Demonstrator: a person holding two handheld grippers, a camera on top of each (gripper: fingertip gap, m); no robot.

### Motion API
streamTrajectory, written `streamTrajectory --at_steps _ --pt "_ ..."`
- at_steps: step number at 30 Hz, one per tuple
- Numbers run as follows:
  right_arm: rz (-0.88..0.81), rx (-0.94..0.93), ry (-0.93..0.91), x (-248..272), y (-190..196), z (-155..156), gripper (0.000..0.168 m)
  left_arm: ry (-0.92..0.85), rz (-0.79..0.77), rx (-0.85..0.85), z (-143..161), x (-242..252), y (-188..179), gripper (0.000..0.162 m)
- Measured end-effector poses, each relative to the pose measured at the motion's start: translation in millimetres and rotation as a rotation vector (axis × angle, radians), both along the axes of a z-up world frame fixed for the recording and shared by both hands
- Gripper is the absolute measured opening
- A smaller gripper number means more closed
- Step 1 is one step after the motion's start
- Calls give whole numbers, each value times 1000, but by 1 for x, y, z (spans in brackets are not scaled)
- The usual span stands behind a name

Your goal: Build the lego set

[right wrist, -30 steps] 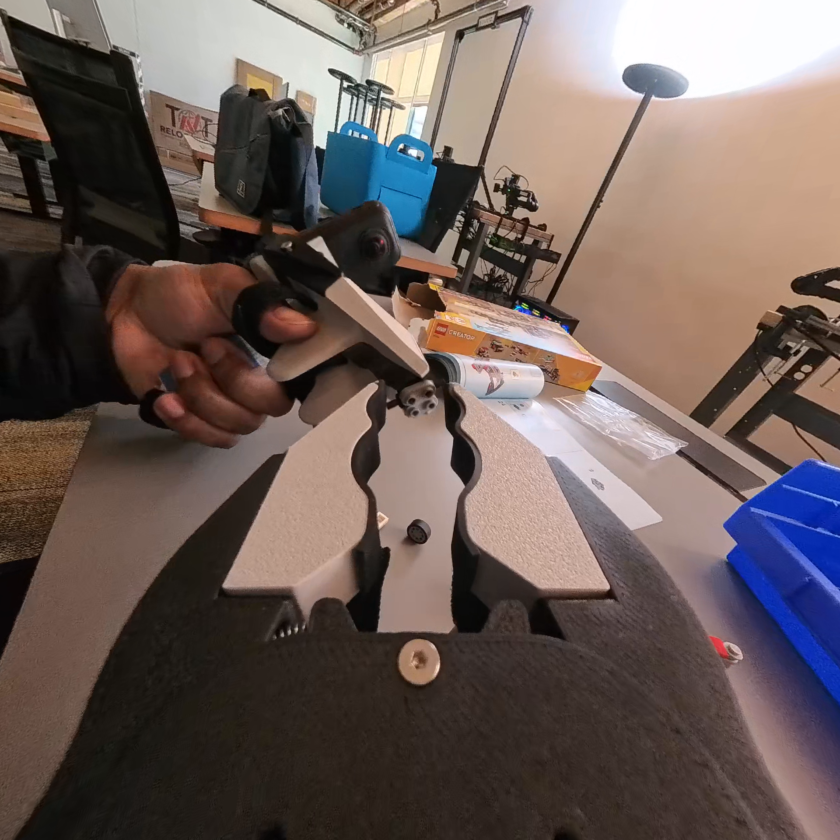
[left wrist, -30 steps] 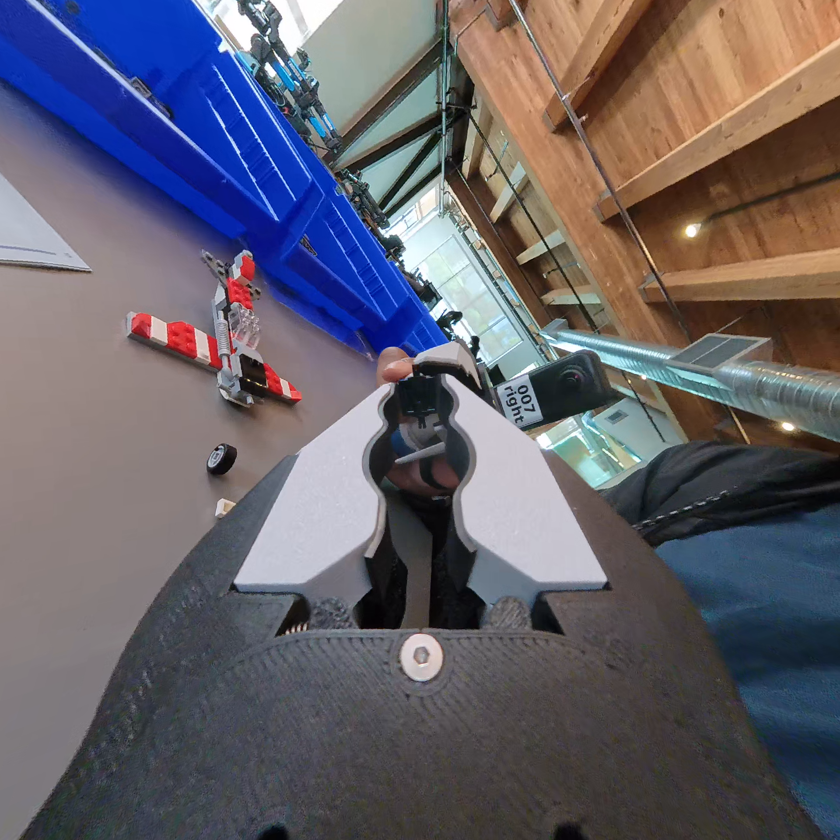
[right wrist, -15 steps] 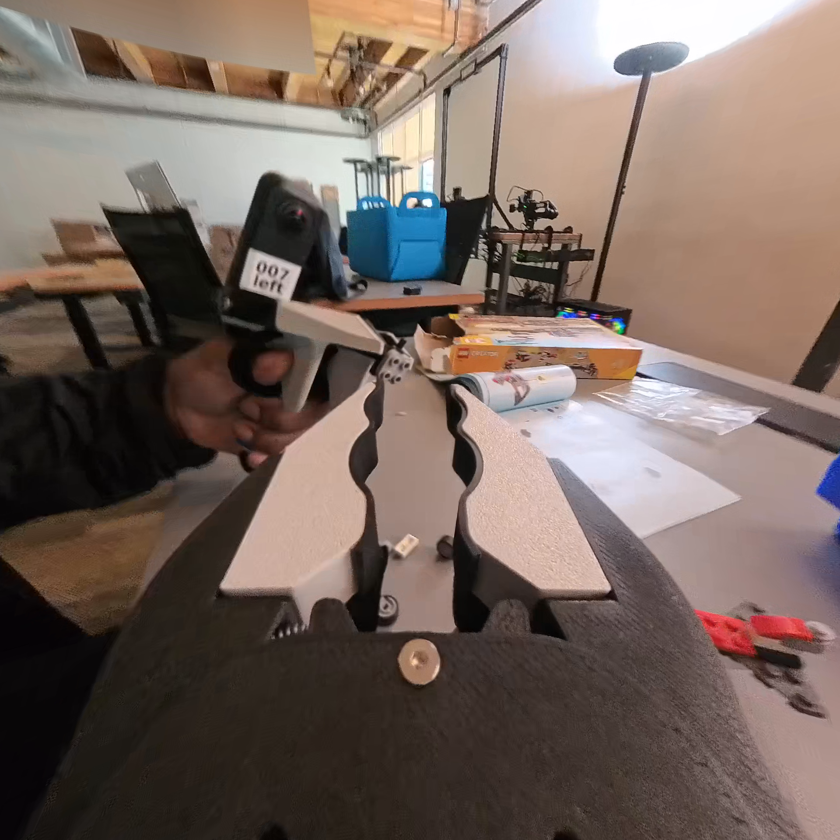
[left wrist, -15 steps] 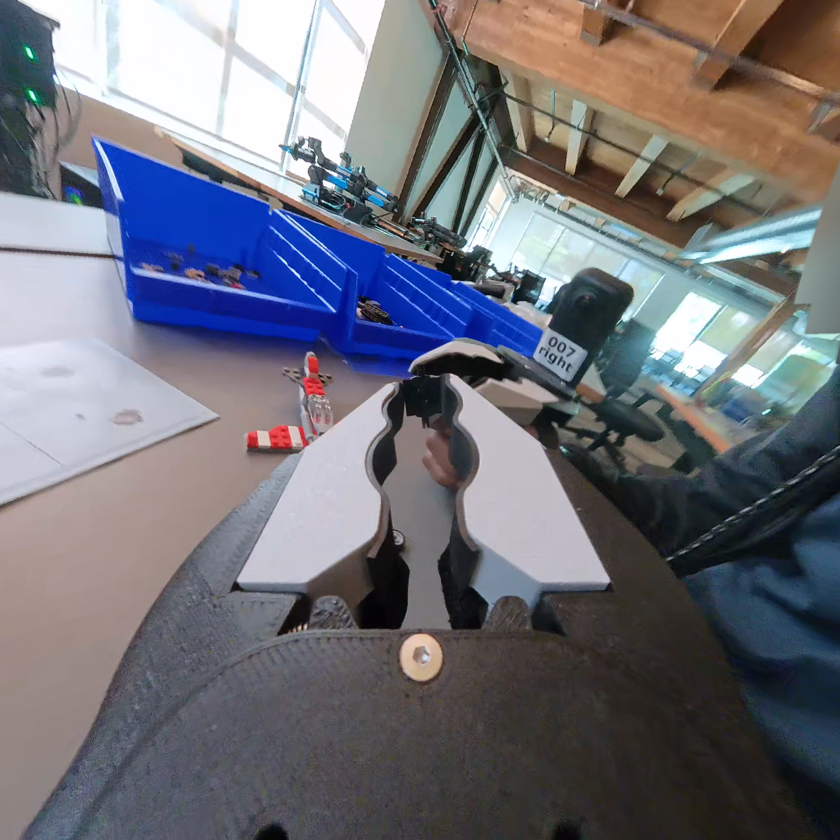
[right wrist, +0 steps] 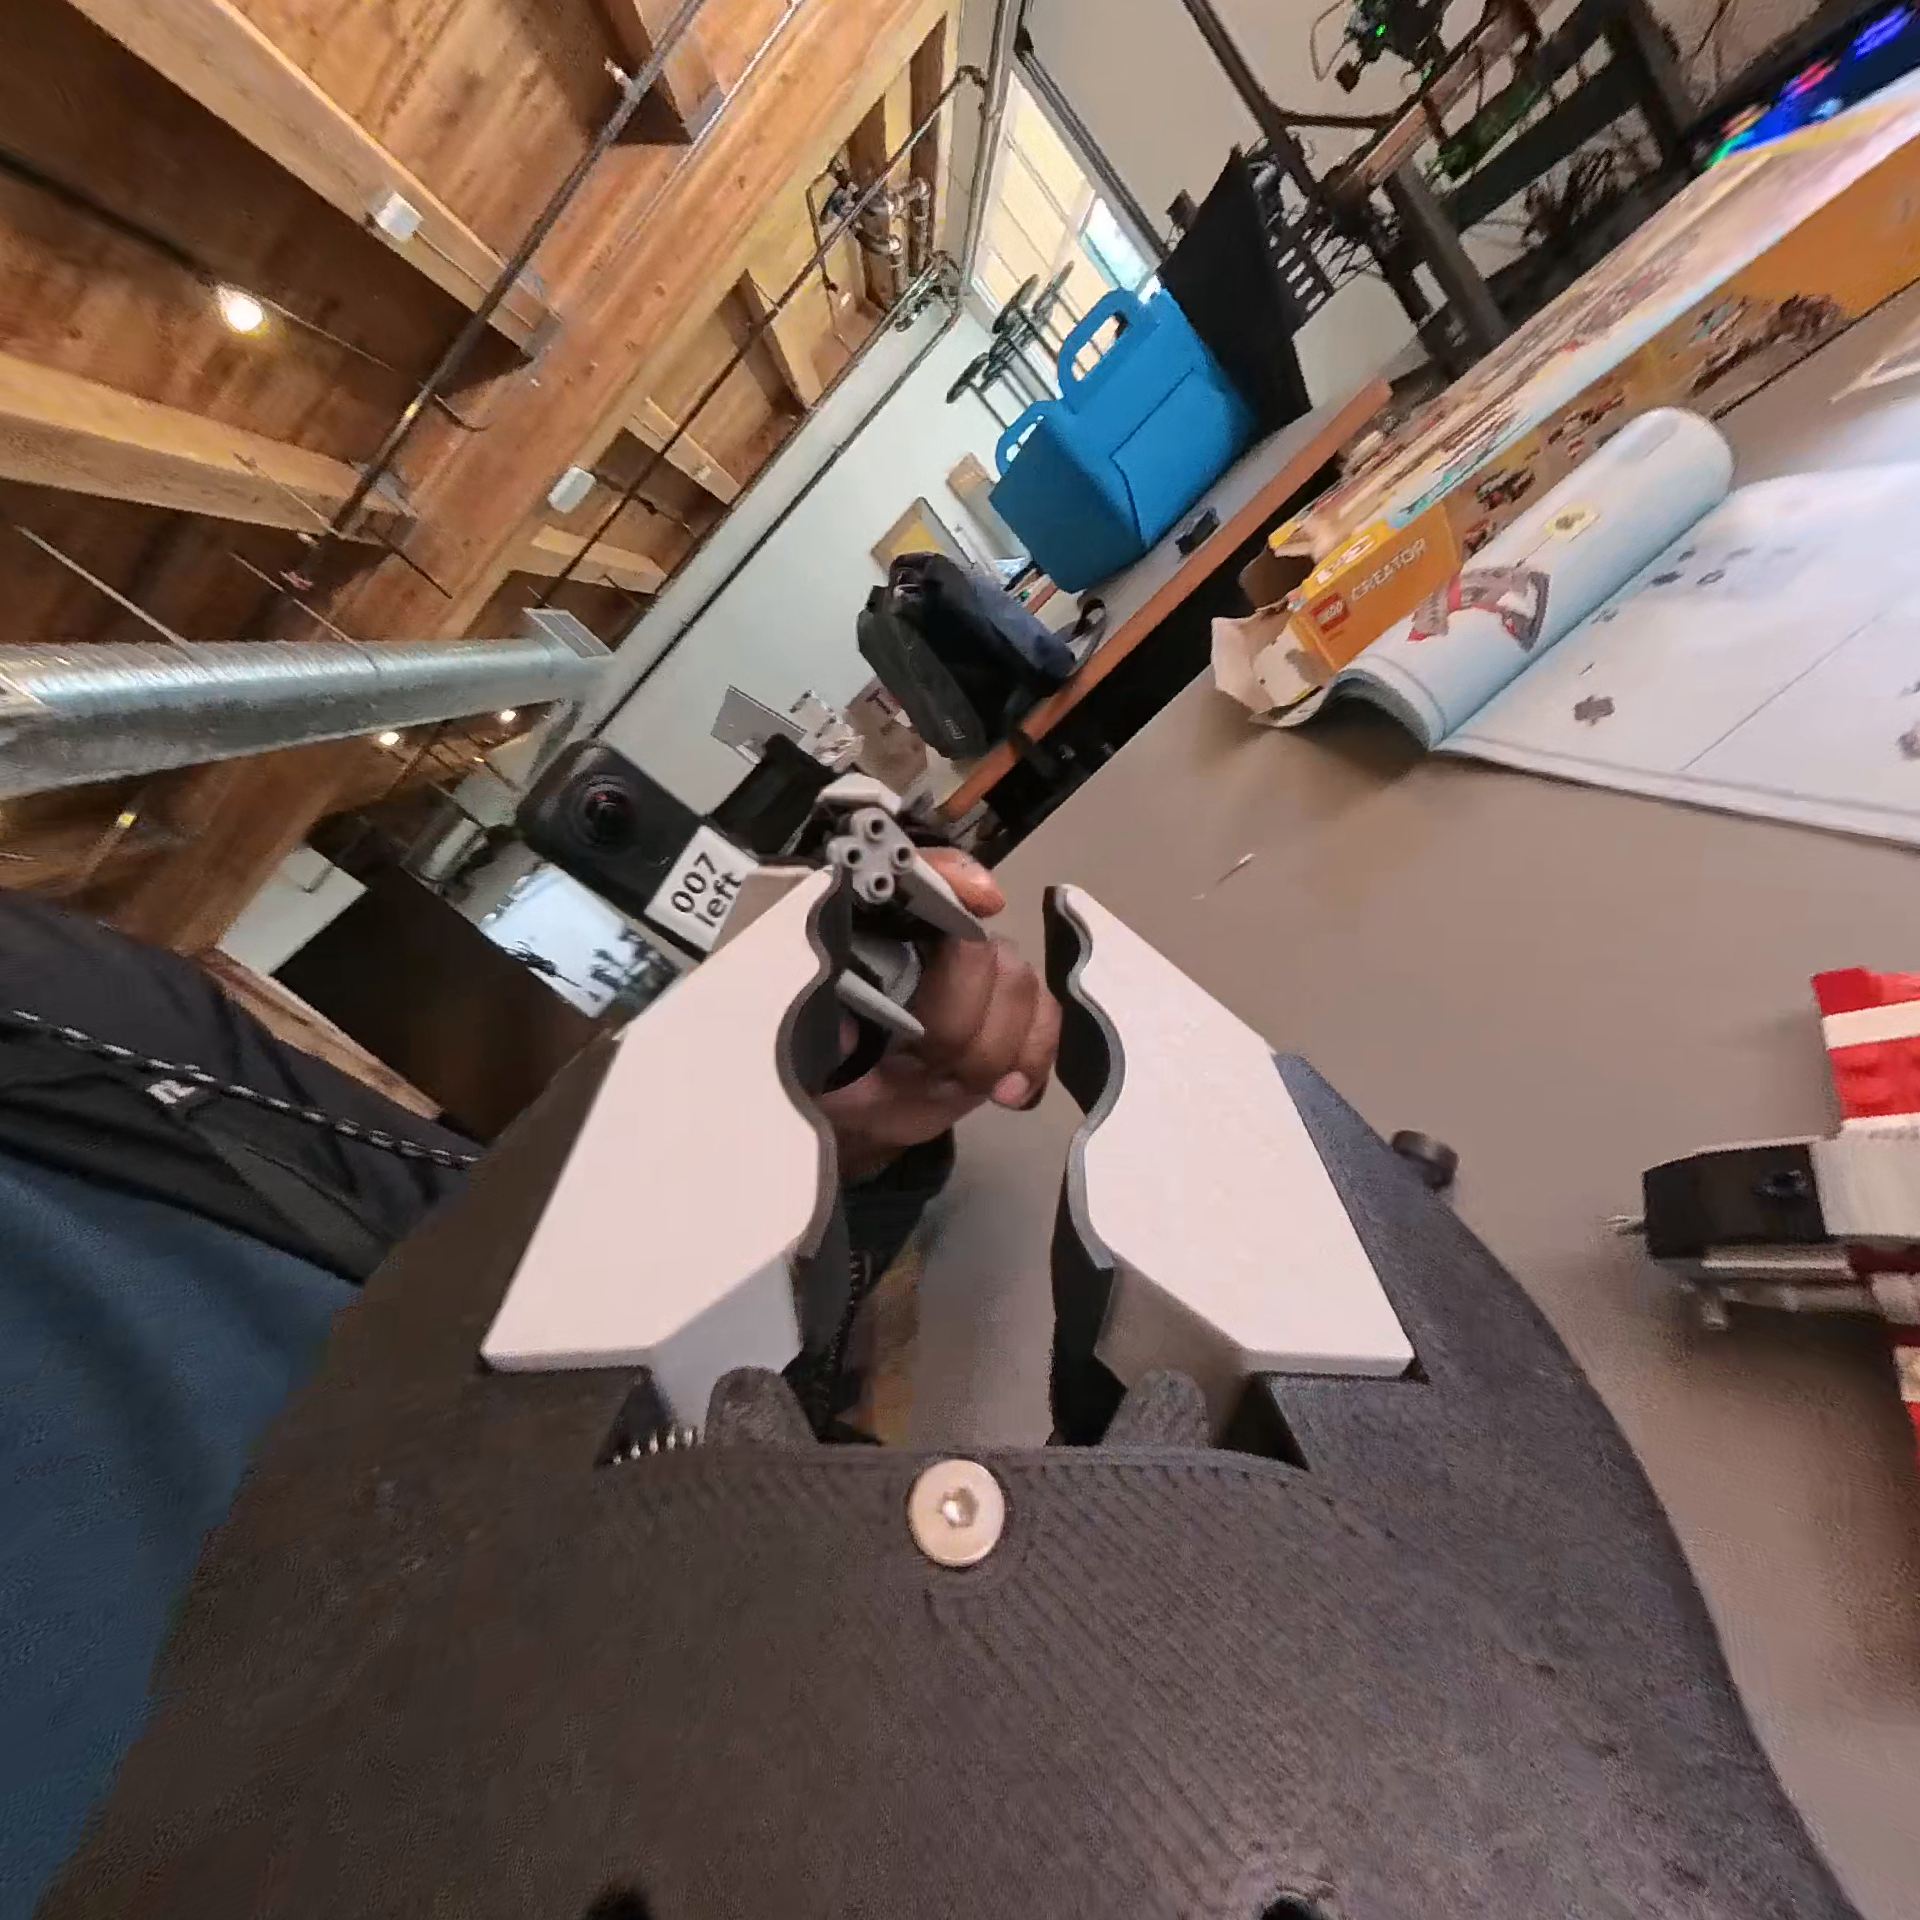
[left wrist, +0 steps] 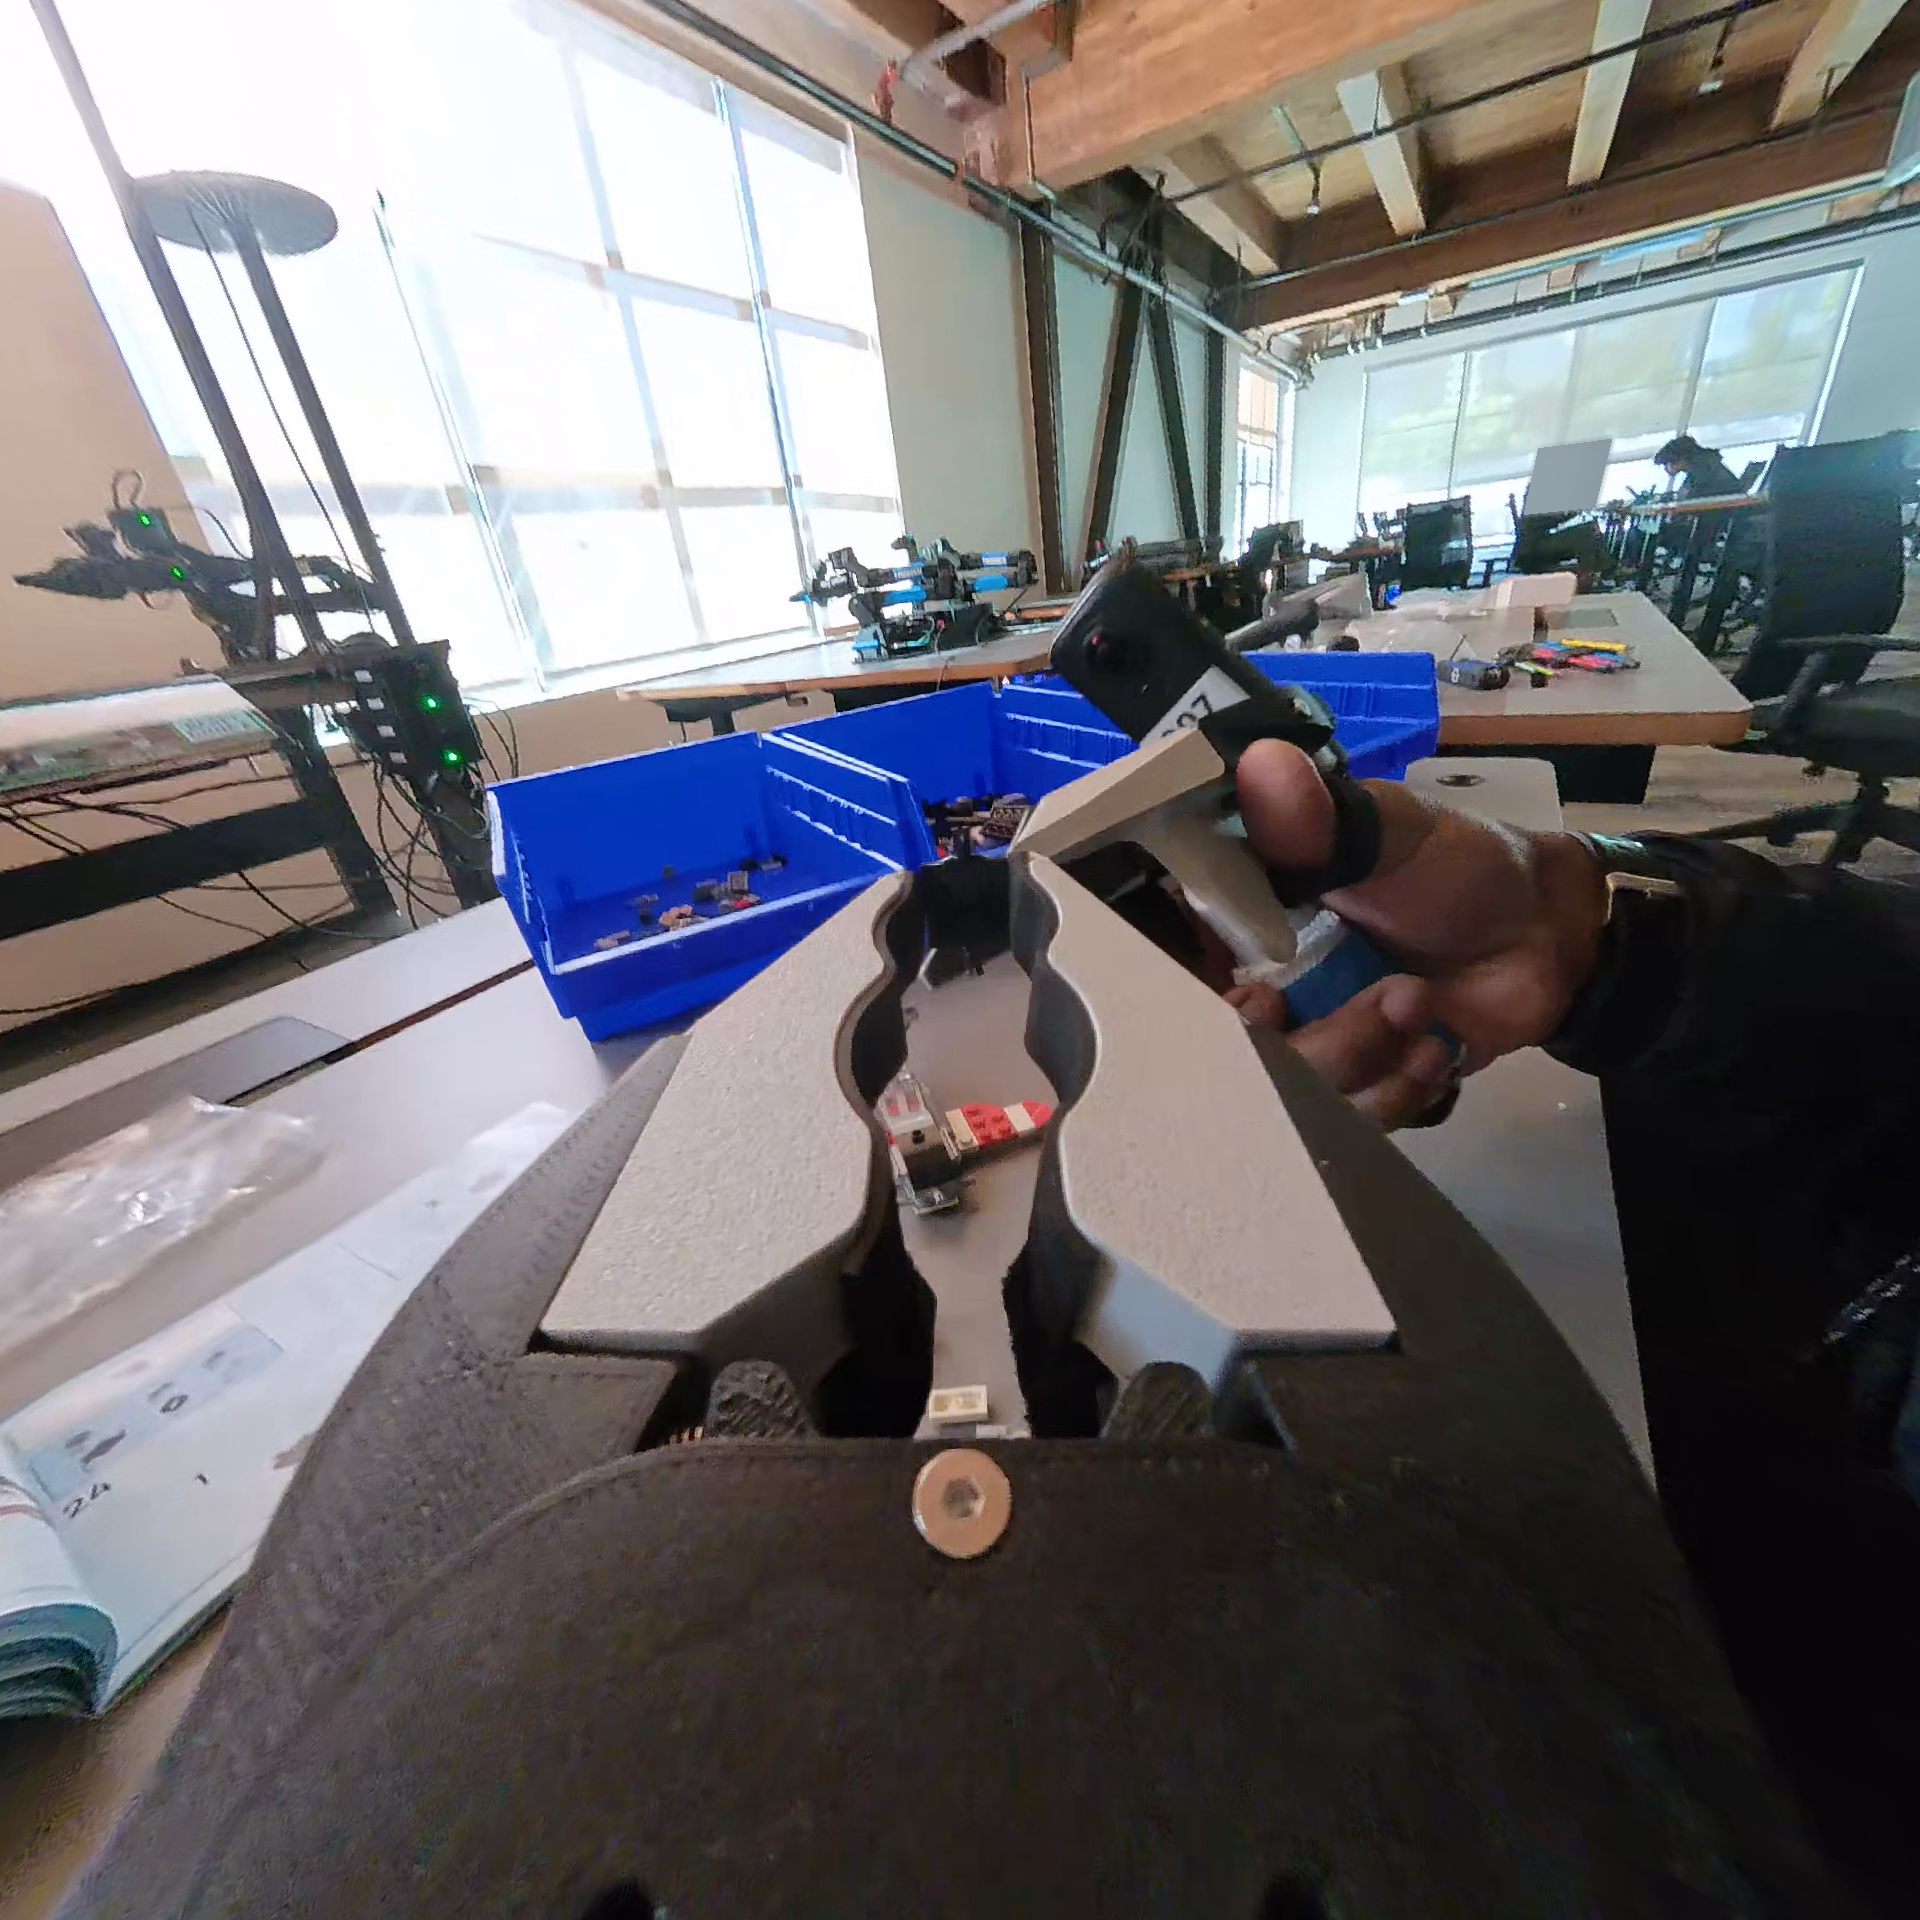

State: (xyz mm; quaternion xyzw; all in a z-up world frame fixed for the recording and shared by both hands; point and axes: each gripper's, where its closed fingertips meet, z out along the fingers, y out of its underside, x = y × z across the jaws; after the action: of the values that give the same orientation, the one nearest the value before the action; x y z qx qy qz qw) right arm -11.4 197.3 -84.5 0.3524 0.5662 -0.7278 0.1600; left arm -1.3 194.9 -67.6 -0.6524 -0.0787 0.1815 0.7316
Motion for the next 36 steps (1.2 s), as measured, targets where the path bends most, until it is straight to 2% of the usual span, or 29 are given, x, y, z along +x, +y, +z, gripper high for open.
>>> streamTrajectory --at_steps 9,14,28,32,33,36 --pt "114 -88 -128 13 -8 8 49 57 7 -29 -1 3 0 18" --pt "160 -101 -185 19 -11 7 48 101 -3 -53 0 10 4 18" --pt "244 -202 -227 31 -10 18 24 141 -49 -47 4 21 8 18" --pt "213 -172 -204 30 -9 17 20 128 -51 -43 3 21 8 18" --pt "195 -162 -188 29 -8 17 14 121 -47 -45 2 19 8 18" --pt "126 -81 -122 24 -6 14 14 81 -47 -53 -2 16 8 18"
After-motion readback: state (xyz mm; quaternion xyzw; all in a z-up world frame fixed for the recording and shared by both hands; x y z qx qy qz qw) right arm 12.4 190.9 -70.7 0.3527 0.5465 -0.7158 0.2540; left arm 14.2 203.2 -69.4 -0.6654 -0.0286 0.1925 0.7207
